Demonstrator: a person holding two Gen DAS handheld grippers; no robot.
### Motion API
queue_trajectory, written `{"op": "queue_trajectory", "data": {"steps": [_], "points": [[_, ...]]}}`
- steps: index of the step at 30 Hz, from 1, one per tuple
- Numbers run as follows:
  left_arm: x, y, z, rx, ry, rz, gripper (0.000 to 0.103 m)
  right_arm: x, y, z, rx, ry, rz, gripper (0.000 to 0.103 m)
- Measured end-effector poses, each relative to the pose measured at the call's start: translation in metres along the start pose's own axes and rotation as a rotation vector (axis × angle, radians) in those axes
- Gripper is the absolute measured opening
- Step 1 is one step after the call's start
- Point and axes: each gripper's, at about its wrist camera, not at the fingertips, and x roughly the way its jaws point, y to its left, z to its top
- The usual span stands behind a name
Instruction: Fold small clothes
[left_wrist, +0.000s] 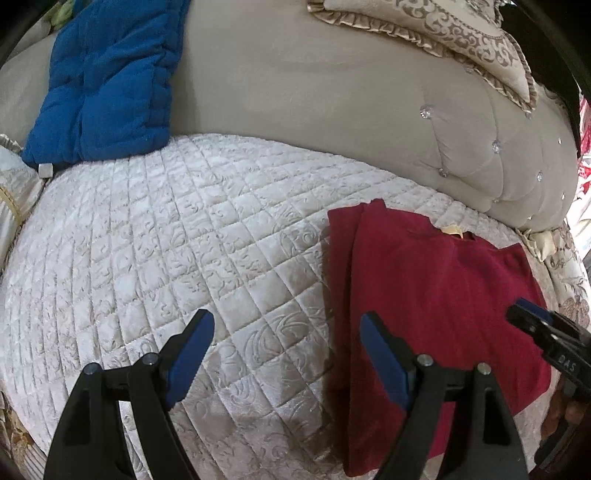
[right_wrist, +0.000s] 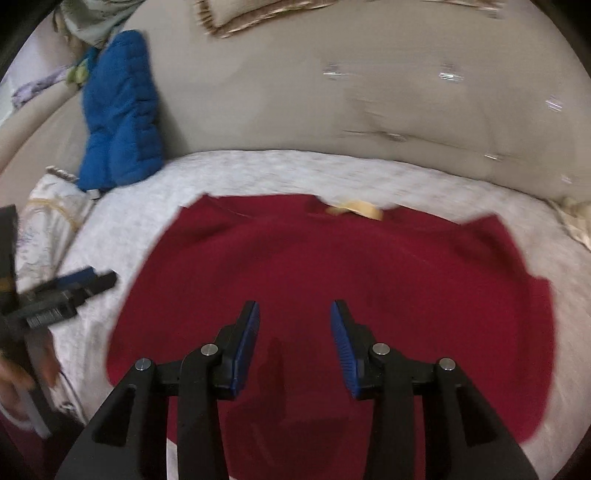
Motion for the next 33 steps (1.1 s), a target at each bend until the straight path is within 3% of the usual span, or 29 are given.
{"op": "queue_trajectory", "data": {"steps": [12, 15, 19, 21, 22, 26, 29, 31, 32, 33], "points": [[0.0, -0.002, 0.001, 0.002, -0.009, 0.004, 0.085, -0.066, -0.107, -0.046, 0.252, -0.091, -0.253, 0.019], [-0.002, -0.003, 0.001, 0.003, -0.014, 0.001, 0.085, -0.07, -0.123, -0.058, 0.315, -0.092, -0.263, 0.019], [-0.004, -0.008, 0.001, 0.006, -0.015, -0.017, 0.085, -0.061, -0.126, -0.066, 0.312, -0.047, -0.249, 0.018], [-0.006, -0.011, 0.002, 0.002, -0.009, -0.034, 0.085, -0.061, -0.12, -0.066, 0.266, -0.047, -0.252, 0.0], [-0.007, -0.014, 0.002, 0.008, -0.011, -0.04, 0.085, -0.063, -0.116, -0.065, 0.241, -0.05, -0.253, 0.0], [-0.01, -0.023, -0.002, 0.036, -0.015, -0.044, 0.085, -0.071, -0.111, -0.069, 0.19, -0.053, -0.411, 0.0], [-0.009, -0.027, -0.005, 0.055, -0.009, -0.04, 0.085, -0.069, -0.129, -0.078, 0.271, -0.008, -0.341, 0.0], [-0.008, -0.028, -0.006, 0.061, -0.008, -0.035, 0.085, -0.079, -0.127, -0.076, 0.296, -0.067, -0.272, 0.0], [-0.007, -0.029, -0.006, 0.063, -0.005, -0.032, 0.085, -0.082, -0.122, -0.07, 0.287, -0.093, -0.265, 0.007], [-0.005, -0.029, -0.007, 0.065, -0.002, -0.029, 0.085, -0.081, -0.116, -0.062, 0.268, -0.113, -0.265, 0.024]]}}
